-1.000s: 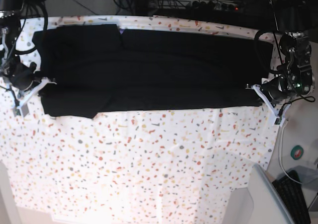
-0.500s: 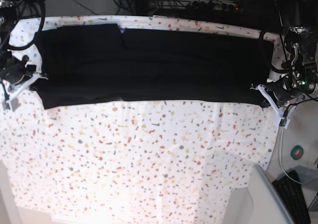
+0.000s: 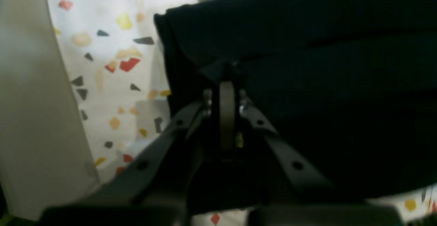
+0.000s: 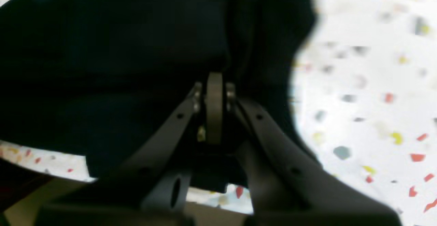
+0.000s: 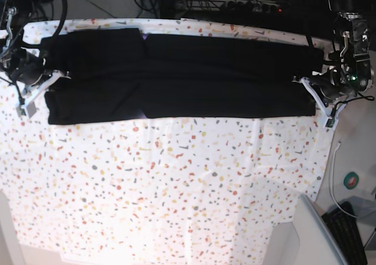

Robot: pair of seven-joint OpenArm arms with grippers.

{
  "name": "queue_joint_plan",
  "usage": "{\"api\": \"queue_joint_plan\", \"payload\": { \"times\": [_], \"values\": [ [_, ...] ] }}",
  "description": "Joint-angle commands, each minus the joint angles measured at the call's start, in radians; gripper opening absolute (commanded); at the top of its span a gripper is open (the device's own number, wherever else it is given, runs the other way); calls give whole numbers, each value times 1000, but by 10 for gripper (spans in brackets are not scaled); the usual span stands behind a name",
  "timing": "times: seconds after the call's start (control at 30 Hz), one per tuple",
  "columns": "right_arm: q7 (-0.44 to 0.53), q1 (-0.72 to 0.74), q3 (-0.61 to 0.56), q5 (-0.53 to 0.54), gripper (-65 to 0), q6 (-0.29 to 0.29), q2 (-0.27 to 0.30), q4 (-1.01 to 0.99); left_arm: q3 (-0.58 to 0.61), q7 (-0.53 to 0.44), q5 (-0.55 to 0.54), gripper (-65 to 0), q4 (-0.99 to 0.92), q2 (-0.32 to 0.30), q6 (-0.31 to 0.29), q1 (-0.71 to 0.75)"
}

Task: Layout the t-shirt on the table in an organized manner, then fold the t-shirt properly
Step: 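Lift the hem edge with both grippers and fold it over toward the collar, then release the folded edge and move both grippers to the strip's ends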

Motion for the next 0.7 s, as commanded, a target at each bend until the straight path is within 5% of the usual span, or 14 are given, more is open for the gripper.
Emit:
{"api": "queue_joint_plan", "payload": {
  "times": [0.0, 0.47, 0.67],
  "values": [
    [10, 6, 7, 4, -650, 3, 21, 25, -6, -15, -2, -650, 13, -20, 17, -13],
    [8, -42, 8, 3, -650, 2, -13, 39, 3, -15, 3, -650, 12, -19, 23, -13],
    [11, -37, 8, 3, -650, 2, -13, 3, -3, -15, 182, -650, 13, 21, 19, -16]
  ]
}}
